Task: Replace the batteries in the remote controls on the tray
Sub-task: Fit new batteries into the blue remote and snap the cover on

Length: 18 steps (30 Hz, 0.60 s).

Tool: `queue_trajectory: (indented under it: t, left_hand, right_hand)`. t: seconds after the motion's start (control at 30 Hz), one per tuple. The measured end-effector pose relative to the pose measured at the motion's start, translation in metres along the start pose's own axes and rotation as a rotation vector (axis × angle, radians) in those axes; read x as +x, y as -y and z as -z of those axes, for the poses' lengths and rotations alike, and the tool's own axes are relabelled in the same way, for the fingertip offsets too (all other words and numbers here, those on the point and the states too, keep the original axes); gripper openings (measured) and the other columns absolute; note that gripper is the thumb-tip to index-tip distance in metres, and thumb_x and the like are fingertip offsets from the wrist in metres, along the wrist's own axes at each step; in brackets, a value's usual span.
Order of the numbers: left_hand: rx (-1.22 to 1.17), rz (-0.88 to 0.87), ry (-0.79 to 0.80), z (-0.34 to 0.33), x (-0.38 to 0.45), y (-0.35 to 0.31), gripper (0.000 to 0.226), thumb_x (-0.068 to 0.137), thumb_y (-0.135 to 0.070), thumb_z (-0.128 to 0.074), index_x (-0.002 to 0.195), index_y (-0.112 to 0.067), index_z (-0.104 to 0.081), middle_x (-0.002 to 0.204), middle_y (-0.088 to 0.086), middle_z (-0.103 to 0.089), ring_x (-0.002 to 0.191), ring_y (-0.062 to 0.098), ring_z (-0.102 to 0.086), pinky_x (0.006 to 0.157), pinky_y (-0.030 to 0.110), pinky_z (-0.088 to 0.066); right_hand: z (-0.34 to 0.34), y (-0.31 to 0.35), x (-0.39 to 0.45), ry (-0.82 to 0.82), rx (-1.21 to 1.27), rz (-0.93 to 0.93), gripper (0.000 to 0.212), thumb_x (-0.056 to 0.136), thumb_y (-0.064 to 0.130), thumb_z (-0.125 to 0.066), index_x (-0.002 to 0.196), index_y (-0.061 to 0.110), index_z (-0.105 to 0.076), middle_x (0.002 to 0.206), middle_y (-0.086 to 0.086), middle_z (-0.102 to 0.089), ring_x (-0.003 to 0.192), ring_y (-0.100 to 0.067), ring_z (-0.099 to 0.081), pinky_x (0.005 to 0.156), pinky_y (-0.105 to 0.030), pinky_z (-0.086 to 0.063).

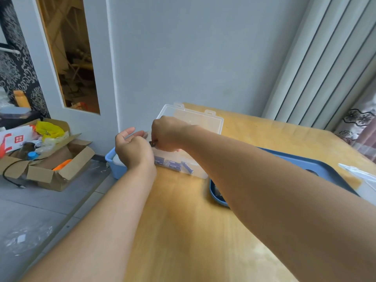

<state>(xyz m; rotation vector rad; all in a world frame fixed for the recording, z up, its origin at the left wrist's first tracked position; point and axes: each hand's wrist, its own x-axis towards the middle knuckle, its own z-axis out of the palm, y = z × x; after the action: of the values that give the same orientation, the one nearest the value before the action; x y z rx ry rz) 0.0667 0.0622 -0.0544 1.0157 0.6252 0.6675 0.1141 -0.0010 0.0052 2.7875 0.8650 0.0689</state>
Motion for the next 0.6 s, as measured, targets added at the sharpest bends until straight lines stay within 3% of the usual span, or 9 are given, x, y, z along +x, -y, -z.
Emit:
queue_trajectory:
  t: [0.07, 0.13, 0.23, 0.33, 0.4, 0.47, 0.53, 0.6]
  left_hand:
    - [0.054, -0.026, 0.019, -0.002, -0.001, 0.001, 0.044, 0.091, 0.006, -0.030, 0.113, -0.020, -0.058, 0.094, -0.007, -0.069, 0.090, 0.008, -0.067, 0.071, 0.019, -0.050]
    - [0.135, -0.075, 0.030, -0.002, -0.002, 0.002, 0.044, 0.090, 0.005, -0.032, 0.116, -0.018, -0.059, 0.099, -0.007, -0.069, 0.093, 0.011, -0.064, 0.080, 0.022, -0.053]
    - [0.197, -0.166, 0.064, -0.001, -0.003, 0.005, 0.044, 0.092, 0.004, -0.038, 0.128, -0.013, -0.057, 0.125, -0.002, -0.065, 0.118, 0.014, -0.060, 0.086, 0.010, -0.043]
    - [0.347, -0.534, 0.103, 0.003, -0.019, 0.005, 0.039, 0.093, -0.008, -0.054, 0.132, -0.013, -0.054, 0.138, 0.002, -0.056, 0.130, 0.016, -0.048, 0.097, 0.014, -0.032]
    - [0.407, -0.894, 0.212, -0.001, -0.047, 0.004, 0.031, 0.091, -0.010, -0.061, 0.122, -0.009, -0.060, 0.123, 0.006, -0.063, 0.118, 0.023, -0.054, 0.098, 0.022, -0.036]
    - [0.435, -1.086, 0.433, -0.007, -0.088, 0.006, 0.014, 0.090, -0.008, -0.065, 0.104, -0.011, -0.066, 0.099, 0.003, -0.069, 0.093, 0.024, -0.062, 0.087, 0.031, -0.048]
    - [0.621, -1.101, 0.682, -0.016, -0.144, 0.007, 0.004, 0.089, -0.019, -0.069, 0.089, -0.021, -0.065, 0.077, -0.009, -0.067, 0.072, 0.018, -0.062, 0.068, 0.035, -0.052]
    - [0.996, -0.964, 0.844, -0.026, -0.196, 0.009, 0.016, 0.090, -0.042, -0.064, 0.089, -0.028, -0.060, 0.077, -0.009, -0.067, 0.078, 0.018, -0.065, 0.067, 0.034, -0.049]
  right_hand:
    - [0.008, -0.014, -0.014, -0.130, 0.014, 0.000, 0.018, 0.090, 0.014, -0.058, 0.072, 0.012, -0.057, 0.068, -0.003, -0.051, 0.075, -0.028, -0.057, 0.050, -0.026, -0.031]
    - [0.015, -0.037, -0.041, -0.261, 0.130, -0.021, 0.010, 0.093, 0.016, -0.059, 0.094, 0.016, -0.069, 0.084, -0.005, -0.063, 0.077, -0.029, -0.058, 0.053, -0.029, -0.041]
    - [0.010, -0.078, -0.103, -0.418, 0.549, -0.092, 0.019, 0.094, 0.015, -0.061, 0.110, 0.023, -0.070, 0.093, 0.002, -0.071, 0.066, -0.019, -0.070, 0.059, -0.035, -0.057]
    - [-0.018, -0.117, -0.169, -0.460, 0.903, -0.220, 0.036, 0.096, 0.006, -0.059, 0.128, 0.022, -0.064, 0.090, 0.003, -0.063, 0.066, -0.019, -0.072, 0.052, -0.034, -0.060]
    - [-0.042, -0.143, -0.209, -0.498, 1.090, -0.304, 0.030, 0.098, 0.003, -0.057, 0.122, 0.020, -0.065, 0.089, -0.005, -0.059, 0.069, -0.020, -0.070, 0.051, -0.035, -0.059]
    - [-0.063, -0.159, -0.235, -0.548, 1.367, -0.372, 0.023, 0.099, 0.001, -0.056, 0.115, 0.015, -0.063, 0.088, -0.012, -0.057, 0.067, -0.021, -0.067, 0.050, -0.033, -0.055]
    - [-0.078, -0.170, -0.253, -0.613, 1.697, -0.443, 0.019, 0.099, -0.002, -0.053, 0.109, 0.010, -0.062, 0.083, -0.014, -0.057, 0.062, -0.021, -0.063, 0.052, -0.029, -0.051]
    - [-0.085, -0.175, -0.263, -0.669, 2.011, -0.471, 0.020, 0.098, -0.004, -0.050, 0.111, 0.007, -0.062, 0.080, -0.014, -0.056, 0.061, -0.021, -0.058, 0.056, -0.026, -0.044]
